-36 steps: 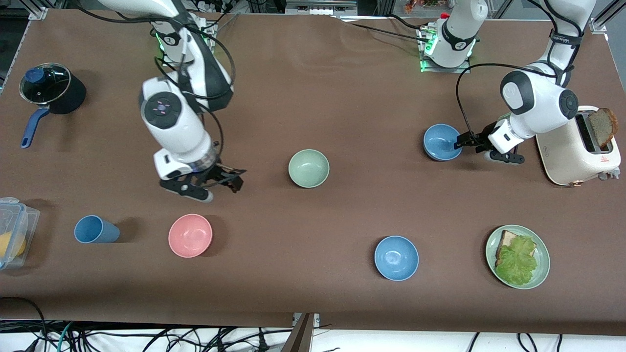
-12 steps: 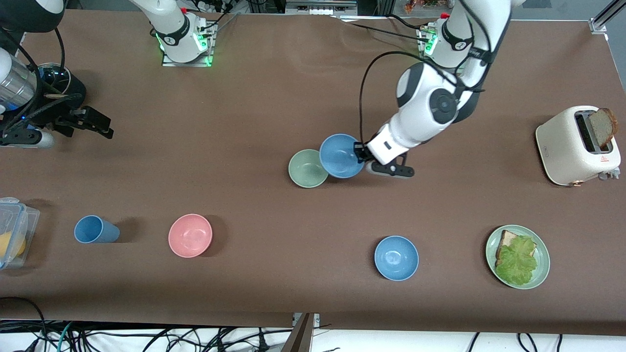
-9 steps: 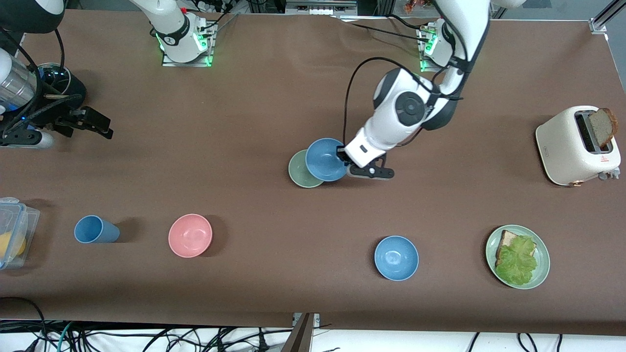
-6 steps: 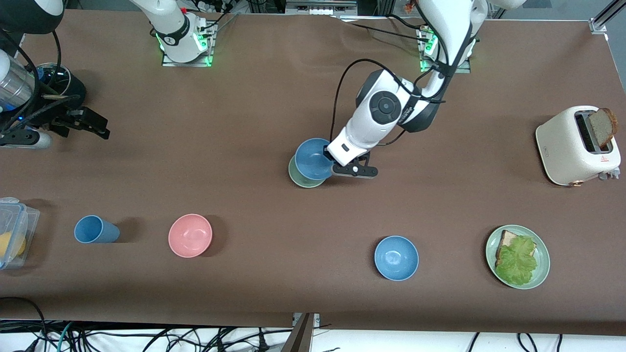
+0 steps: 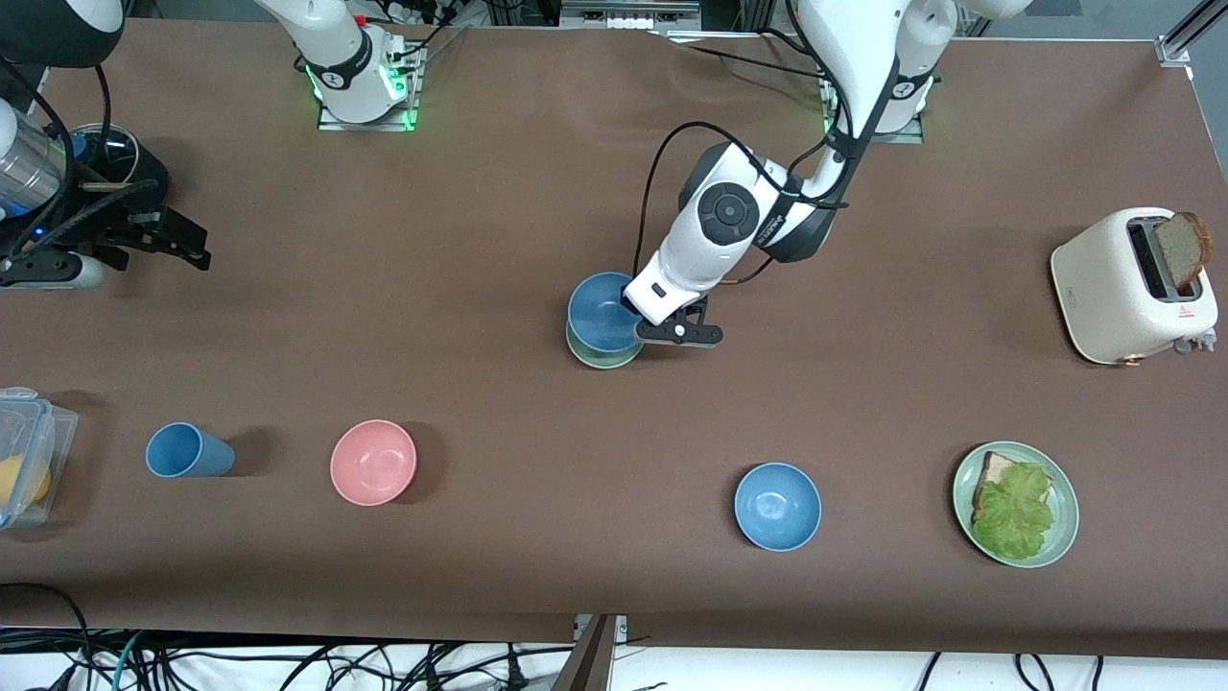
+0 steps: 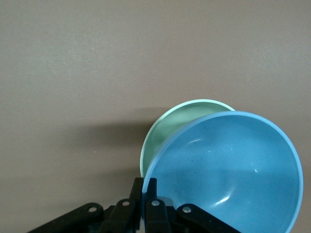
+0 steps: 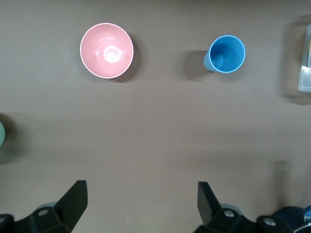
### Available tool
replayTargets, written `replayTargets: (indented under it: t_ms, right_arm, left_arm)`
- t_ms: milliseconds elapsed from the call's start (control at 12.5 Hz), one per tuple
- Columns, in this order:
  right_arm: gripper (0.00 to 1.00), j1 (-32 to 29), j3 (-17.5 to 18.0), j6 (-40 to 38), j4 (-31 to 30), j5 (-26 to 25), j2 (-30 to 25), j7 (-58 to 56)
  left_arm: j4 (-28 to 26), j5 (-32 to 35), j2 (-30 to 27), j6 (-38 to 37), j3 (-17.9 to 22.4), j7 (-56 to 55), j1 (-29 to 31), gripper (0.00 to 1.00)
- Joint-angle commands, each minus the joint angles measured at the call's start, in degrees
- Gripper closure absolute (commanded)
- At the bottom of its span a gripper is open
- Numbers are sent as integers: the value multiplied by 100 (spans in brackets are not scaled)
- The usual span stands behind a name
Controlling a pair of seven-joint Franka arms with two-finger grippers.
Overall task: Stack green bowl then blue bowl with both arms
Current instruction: 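Open the left gripper and lift it away from the stacked bowls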
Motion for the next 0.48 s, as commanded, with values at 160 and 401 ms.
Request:
replayTargets:
  t_ms: [160,401]
  right_arm:
    - [0,-69,84,-200,320,-75,56,-101]
    - [0,-69,75,-219,338,-58,39,-110]
  left_arm:
    - [162,160,145,58,149,-246,-172,80]
    - [259,160,93,32,246,-264,-163,0]
